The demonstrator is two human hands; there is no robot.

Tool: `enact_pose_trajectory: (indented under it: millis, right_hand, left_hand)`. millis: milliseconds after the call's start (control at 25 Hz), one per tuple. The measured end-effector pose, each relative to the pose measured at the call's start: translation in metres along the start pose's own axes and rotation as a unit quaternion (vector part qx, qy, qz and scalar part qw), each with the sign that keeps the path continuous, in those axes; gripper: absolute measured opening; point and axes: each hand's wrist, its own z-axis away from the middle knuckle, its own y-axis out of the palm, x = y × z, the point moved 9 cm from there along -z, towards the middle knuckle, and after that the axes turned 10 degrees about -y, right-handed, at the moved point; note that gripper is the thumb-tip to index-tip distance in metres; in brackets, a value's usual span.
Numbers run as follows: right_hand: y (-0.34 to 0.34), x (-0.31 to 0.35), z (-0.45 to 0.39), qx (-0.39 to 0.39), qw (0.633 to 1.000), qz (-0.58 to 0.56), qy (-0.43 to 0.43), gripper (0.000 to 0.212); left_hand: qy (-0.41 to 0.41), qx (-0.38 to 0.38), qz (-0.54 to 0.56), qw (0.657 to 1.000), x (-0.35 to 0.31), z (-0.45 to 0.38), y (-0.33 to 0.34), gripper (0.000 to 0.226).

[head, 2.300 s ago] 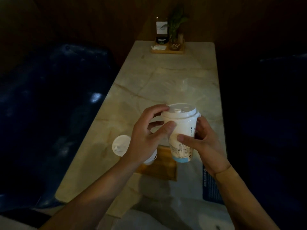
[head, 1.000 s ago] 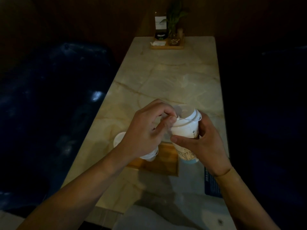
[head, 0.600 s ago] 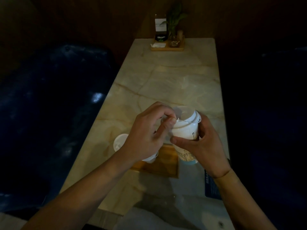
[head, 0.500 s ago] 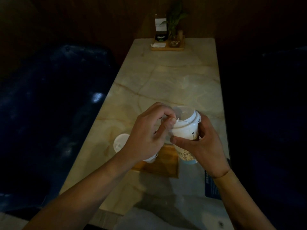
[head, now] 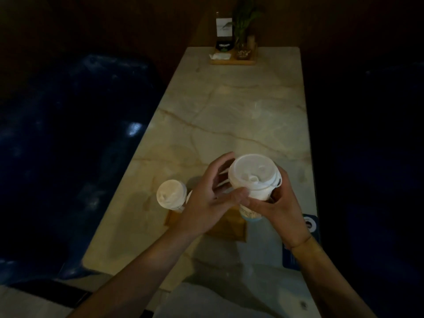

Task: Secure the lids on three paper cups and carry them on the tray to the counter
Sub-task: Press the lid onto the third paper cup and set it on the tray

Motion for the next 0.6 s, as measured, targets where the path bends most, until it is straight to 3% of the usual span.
enact_pose_trajectory:
  millis: [160, 600]
  right_hand:
    - [0.001, -0.002, 0.007, 0.012, 0.999, 0.026, -0.019, 0.087]
    - [0.000, -0.061, 0.033, 0.101, 0.991, 0.085, 0.006, 0.093]
  left_hand:
    - [-0.058, -0.003, 0.047, 0.997, 0.036, 0.009, 0.006, 0.085]
    - [-0.063, -0.060, -0.027, 0.996, 0.104, 0.031, 0.010, 0.069]
